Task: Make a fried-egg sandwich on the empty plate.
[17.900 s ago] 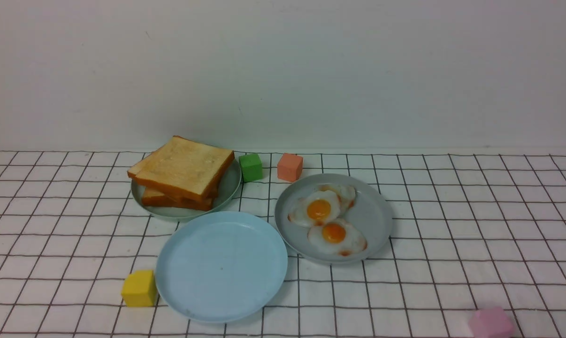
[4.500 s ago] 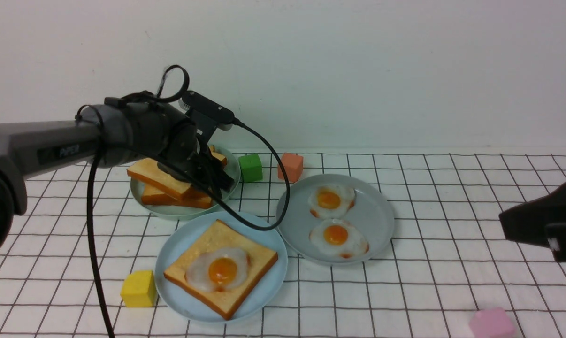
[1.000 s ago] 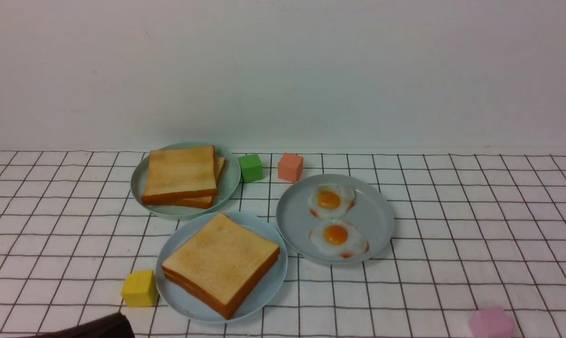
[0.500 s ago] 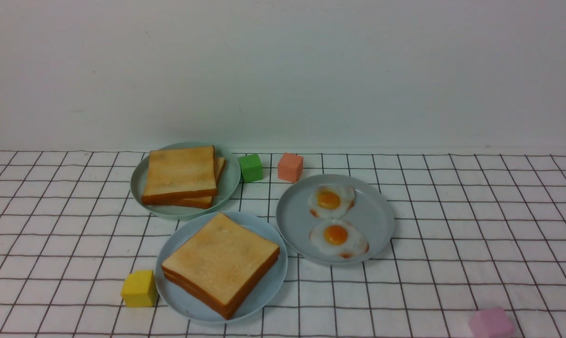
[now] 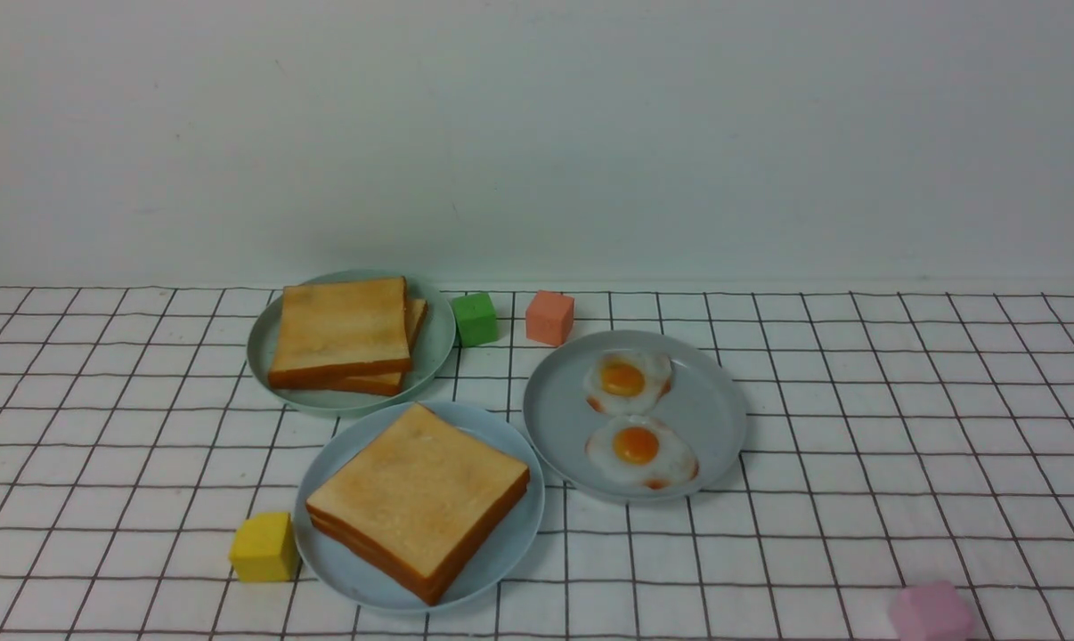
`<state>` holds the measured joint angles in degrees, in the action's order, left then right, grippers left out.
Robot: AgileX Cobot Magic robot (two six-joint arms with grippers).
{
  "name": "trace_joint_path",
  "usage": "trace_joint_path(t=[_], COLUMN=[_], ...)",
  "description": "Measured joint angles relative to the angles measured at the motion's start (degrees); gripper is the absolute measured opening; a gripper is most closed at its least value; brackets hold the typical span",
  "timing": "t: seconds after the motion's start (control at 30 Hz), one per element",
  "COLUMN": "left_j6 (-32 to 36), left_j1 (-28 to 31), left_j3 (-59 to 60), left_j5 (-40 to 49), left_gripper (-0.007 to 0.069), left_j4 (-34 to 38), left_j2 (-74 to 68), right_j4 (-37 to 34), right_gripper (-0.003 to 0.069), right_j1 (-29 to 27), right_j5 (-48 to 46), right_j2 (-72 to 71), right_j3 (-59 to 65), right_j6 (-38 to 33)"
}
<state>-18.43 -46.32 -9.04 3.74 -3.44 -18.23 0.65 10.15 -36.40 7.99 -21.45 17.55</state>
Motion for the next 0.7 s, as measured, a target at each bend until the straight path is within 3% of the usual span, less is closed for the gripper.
trace_joint_path(t=[0.17,0.3,0.7], left_j6=[0.0,0.0,0.0], left_j1=[0.0,0.0,0.0], left_j3=[0.0,0.0,0.0], left_j5=[0.0,0.0,0.3], left_gripper=[-0.0013,-0.0010,-0.0002], left_j4=[0.0,0.0,0.0], left_j2=[0.0,0.0,-0.1], right_j4=[-0.6,-0.6,1.5], right_gripper=[-0.0011,-0.0012,-0.0010], right_j1=[-8.0,-8.4,-8.4], right_j5=[11.2,14.0,14.0], right_j2=[-6.2,-8.5,-8.5], right_j3=[14.9,22.4,22.4], right_j6=[-2.0,-3.8,-4.2])
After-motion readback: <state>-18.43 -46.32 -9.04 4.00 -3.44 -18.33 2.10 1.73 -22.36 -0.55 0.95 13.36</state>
